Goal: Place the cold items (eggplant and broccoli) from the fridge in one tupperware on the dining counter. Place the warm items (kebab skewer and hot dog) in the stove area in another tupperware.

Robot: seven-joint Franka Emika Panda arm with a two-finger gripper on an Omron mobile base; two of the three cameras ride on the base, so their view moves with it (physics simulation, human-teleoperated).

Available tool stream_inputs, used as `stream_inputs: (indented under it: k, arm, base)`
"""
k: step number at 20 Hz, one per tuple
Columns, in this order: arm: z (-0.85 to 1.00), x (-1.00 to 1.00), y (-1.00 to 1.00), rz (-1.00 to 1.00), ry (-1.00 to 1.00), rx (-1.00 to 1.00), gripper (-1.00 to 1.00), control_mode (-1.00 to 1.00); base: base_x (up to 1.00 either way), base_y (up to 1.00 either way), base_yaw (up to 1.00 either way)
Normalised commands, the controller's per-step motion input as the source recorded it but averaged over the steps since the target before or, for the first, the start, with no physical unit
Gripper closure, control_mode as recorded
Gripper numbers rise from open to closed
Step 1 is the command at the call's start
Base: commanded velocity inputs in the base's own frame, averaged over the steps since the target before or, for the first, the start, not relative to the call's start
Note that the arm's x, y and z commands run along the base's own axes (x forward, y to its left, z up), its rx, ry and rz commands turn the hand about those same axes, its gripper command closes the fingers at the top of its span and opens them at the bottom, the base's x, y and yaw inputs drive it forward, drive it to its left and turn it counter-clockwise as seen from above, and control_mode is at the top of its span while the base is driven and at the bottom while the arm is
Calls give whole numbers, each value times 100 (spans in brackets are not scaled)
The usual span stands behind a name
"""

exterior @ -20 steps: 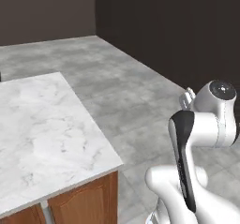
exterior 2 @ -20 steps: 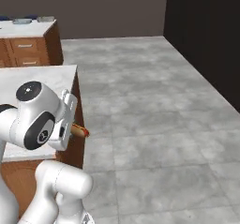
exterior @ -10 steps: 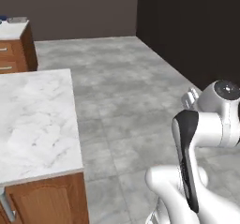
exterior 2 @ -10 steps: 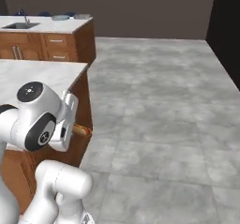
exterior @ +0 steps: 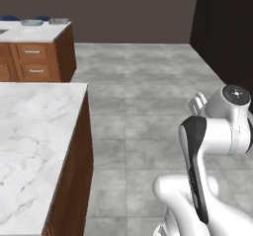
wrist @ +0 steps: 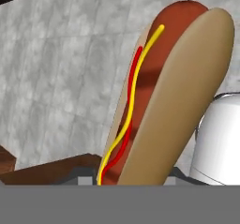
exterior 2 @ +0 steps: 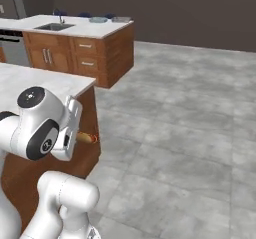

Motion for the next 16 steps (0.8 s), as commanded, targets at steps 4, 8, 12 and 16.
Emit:
stream_inputs:
  k: [4,8,12,16]
  arm:
    - [0,0,0,0,0,0,100,100]
    - [0,0,0,0,0,0,100,100]
    - [0,0,0,0,0,0,100,100]
    - [0,0,0,0,0,0,100,100]
  base:
    - [100,-100,22]
    - [100,-86,28]
    - [100,-60,36]
    - [100,-47,37]
